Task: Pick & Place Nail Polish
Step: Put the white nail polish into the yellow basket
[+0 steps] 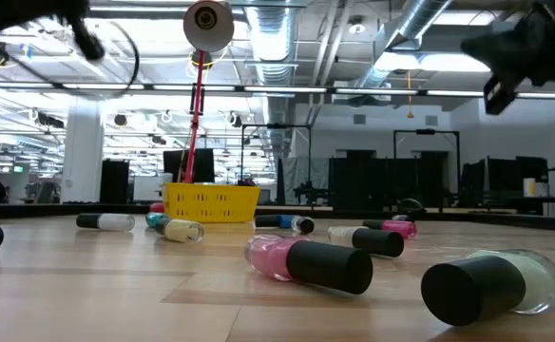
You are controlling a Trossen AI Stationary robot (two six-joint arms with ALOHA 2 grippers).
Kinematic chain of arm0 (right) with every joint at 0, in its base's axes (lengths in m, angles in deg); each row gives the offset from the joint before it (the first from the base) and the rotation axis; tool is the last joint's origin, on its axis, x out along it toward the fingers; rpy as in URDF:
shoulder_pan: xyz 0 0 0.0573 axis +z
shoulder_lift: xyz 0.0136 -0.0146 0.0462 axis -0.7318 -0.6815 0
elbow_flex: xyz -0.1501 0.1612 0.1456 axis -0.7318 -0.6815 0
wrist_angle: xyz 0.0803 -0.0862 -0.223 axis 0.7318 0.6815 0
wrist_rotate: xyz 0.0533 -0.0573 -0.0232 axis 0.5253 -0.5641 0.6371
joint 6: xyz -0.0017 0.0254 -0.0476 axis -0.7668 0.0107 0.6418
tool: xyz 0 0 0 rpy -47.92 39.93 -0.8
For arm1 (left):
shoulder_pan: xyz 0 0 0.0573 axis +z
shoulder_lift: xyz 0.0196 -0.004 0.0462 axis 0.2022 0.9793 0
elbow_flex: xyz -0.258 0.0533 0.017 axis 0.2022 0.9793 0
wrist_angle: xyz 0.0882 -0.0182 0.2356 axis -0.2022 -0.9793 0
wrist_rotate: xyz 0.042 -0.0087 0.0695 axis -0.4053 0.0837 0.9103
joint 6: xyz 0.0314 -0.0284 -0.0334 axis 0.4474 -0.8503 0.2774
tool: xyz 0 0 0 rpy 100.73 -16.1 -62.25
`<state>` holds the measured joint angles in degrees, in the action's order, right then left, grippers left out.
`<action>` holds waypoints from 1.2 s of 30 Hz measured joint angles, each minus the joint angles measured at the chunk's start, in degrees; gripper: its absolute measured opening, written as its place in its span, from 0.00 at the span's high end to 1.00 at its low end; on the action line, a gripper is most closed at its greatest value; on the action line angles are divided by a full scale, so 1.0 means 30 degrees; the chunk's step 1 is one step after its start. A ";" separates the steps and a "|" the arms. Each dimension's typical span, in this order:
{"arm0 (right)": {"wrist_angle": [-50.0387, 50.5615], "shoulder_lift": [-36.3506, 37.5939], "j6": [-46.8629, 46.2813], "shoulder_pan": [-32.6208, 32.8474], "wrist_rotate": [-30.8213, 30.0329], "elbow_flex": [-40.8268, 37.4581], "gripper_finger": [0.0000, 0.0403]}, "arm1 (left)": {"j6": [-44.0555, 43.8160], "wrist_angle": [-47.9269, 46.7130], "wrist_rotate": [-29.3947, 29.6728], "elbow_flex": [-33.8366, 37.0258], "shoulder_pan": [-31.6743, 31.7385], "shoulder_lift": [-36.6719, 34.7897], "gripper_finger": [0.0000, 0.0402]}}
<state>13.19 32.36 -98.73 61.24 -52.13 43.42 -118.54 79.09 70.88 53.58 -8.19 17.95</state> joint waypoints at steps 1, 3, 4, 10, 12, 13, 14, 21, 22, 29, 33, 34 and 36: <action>-0.0541 -0.0004 -0.0001 -0.0090 -0.0004 0.0005 1.00 | 0.0045 -0.0018 -0.0509 -0.0580 -0.0002 0.0165 1.00; -0.1619 -0.0006 0.0006 -0.0271 0.0000 0.0006 1.00 | 0.0127 -0.0440 -0.1554 -0.1991 -0.0002 0.0688 1.00; -0.2054 0.0000 0.0008 -0.0363 0.0000 0.0020 1.00 | 0.0129 -0.0913 -0.2171 -0.2705 -0.0002 0.0966 1.00; -0.3115 -0.0007 0.1571 -0.1106 -0.0007 0.0049 1.00 | 0.0156 -0.8952 -0.6708 -0.6663 -0.0002 0.2868 0.99; -0.3104 -0.0007 0.1606 -0.1374 -0.0003 0.0049 1.00 | 0.0193 -1.2467 -0.7654 -0.7239 -0.0002 0.3286 0.98; -0.3100 -0.0007 0.1638 -0.1512 0.0000 0.0049 1.00 | 0.0355 -1.4005 -0.8046 -0.7272 -0.0002 0.3423 0.97; -0.3074 -0.0007 0.1653 -0.1650 -0.0003 0.0049 1.00 | 0.0814 -1.5437 -0.8487 -0.7265 -0.0002 0.3534 0.95; -0.2780 -0.0007 0.0282 -0.2492 -0.0002 0.0090 1.00 | 0.6589 -2.0628 -0.8509 -0.7265 -0.0002 0.4938 0.74; -0.2501 -0.0007 0.0062 -0.2583 0.0000 0.0092 1.00 | 0.7157 -2.0979 -0.8228 -0.7265 -0.0002 0.5234 0.70; -0.1352 -0.0007 -0.0358 -0.2683 0.0028 0.0100 1.00 | 0.7231 -2.0895 -0.4114 -0.6591 0.0000 0.7566 0.43; -0.1402 -0.0007 -0.0358 -0.2617 0.0087 0.0107 1.00 | 0.5911 -2.0222 -0.4123 -0.5381 -0.0002 0.8683 0.33; -0.1395 -0.0007 -0.0358 -0.2615 0.0097 0.0107 1.00 | 0.5492 -1.9811 -0.4114 -0.4973 -0.0002 0.8902 0.31; -0.1260 -0.0007 -0.0358 -0.2617 0.0102 0.0107 1.00 | 0.4815 -1.8335 -0.4106 -0.4011 -0.0002 0.9287 0.30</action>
<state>9.41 32.34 -99.81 53.39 -51.82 43.74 -104.09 24.09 58.57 41.54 -8.19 45.81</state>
